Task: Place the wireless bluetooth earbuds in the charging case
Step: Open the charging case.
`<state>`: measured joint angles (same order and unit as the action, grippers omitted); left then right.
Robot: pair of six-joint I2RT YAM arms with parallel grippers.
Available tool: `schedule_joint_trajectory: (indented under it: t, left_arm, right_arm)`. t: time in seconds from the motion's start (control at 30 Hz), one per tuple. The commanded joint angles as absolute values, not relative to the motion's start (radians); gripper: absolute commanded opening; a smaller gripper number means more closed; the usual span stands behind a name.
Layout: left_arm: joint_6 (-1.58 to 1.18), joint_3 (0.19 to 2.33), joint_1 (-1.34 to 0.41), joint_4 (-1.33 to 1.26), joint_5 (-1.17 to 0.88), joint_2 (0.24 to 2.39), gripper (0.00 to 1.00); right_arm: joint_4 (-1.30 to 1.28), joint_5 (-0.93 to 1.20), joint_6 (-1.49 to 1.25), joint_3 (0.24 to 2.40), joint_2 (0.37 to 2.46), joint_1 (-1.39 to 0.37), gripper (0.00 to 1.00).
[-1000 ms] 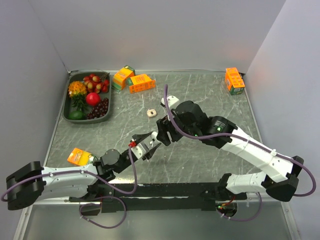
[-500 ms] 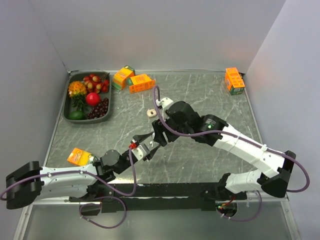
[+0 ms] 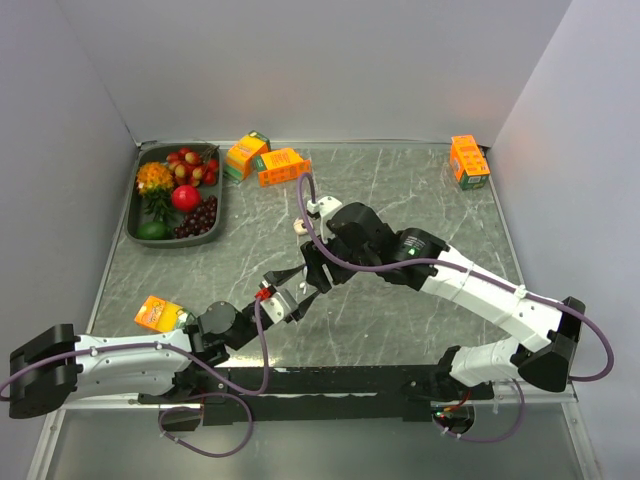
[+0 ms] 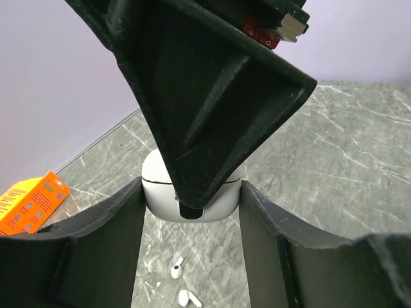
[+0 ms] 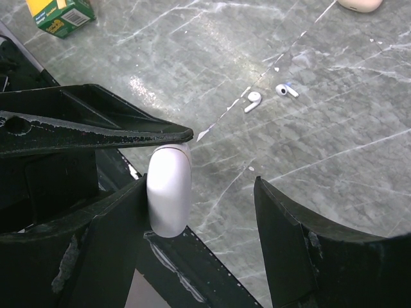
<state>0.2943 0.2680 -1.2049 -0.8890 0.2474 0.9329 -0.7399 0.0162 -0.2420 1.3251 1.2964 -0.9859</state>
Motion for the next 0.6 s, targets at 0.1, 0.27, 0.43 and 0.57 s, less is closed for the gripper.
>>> schedule_joint_trajectory:
  t: [0.1,0.27,0.43,0.57]
  left_arm:
    - [0.310,0.282,-1.215,-0.908,0.279,0.922,0.01]
    - [0.314,0.279,-1.221,-0.914,0.285,0.919,0.01]
    - [0.316,0.278,-1.224,-0.917,0.291,0.916,0.01]
    - [0.318,0.276,-1.224,-0.917,0.295,0.911,0.01]
  right_arm:
    - [-0.716,0.002,-0.239,1.361,1.255,-0.991,0.73]
    - [-0.727,-0.028,-0.236,1.365,1.244,-0.991,0.73]
    - [-0.732,-0.037,-0.236,1.362,1.244,-0.986,0.73]
    - [-0.724,-0.041,-0.238,1.356,1.232,-0.979,0.73]
